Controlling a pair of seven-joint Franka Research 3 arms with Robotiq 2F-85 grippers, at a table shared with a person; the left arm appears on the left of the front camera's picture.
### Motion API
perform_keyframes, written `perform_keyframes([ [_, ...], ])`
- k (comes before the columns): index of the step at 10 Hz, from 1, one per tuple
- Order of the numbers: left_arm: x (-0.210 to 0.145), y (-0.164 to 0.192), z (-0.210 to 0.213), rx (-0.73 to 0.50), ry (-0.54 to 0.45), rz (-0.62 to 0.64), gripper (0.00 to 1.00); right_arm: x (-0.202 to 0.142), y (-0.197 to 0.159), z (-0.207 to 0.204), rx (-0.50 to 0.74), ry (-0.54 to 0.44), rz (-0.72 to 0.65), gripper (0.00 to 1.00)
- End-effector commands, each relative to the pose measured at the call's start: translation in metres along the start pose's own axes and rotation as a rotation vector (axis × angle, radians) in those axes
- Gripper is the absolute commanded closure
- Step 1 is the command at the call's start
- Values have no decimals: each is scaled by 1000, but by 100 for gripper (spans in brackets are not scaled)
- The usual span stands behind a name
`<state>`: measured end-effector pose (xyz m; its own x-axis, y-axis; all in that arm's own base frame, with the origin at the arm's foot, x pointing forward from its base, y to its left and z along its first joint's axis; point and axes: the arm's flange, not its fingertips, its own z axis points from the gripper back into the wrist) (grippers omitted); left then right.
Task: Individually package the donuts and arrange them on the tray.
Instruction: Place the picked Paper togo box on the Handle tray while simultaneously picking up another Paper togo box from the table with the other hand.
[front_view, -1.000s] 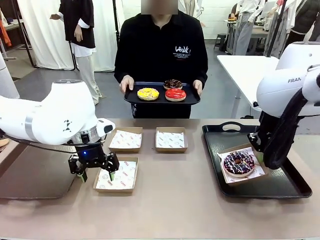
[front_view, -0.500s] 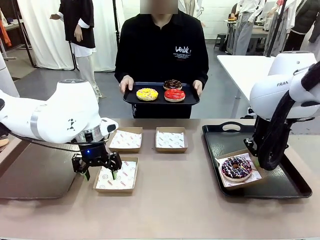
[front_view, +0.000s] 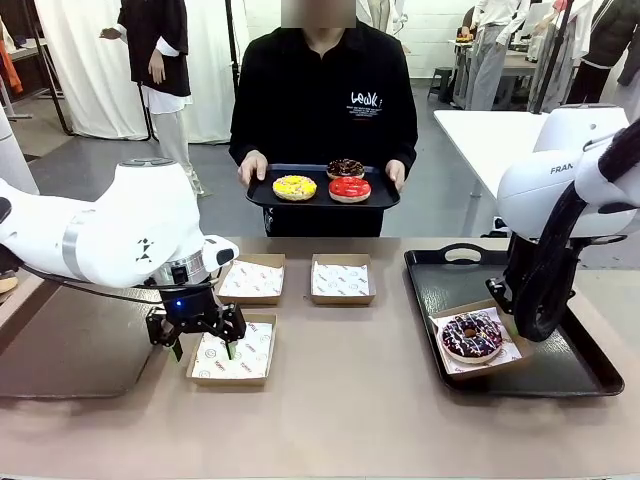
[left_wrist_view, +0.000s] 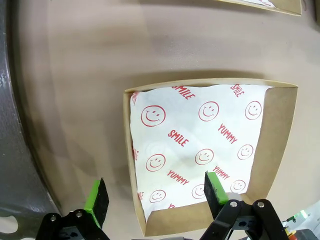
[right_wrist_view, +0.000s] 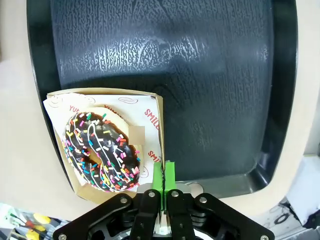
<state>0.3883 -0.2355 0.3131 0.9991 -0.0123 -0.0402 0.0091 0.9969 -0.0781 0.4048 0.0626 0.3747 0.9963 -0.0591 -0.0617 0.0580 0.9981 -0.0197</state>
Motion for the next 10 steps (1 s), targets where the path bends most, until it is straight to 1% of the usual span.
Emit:
perform_keyframes([
  [1,-3,-2,-1,-10,-18,-7,0,3,4,-2,10,17,14,99],
  [4,-2,-2,0,-16,-20,-13,0,4,4,-3,9,19,13,99],
  [7,-3,-1,5,-13,-47,-9,0,5,3,-2,15,15,18,99],
  [8,-3,0,5,-2,-49,-42,60,5,3,-3,20,22,30,49],
  [9,-3,0,5,-4,-54,-45,60,5,3,-4,23,22,39,39],
  [10,-3,0,5,-2,-85,-53,100,5,2,-4,28,22,41,0],
])
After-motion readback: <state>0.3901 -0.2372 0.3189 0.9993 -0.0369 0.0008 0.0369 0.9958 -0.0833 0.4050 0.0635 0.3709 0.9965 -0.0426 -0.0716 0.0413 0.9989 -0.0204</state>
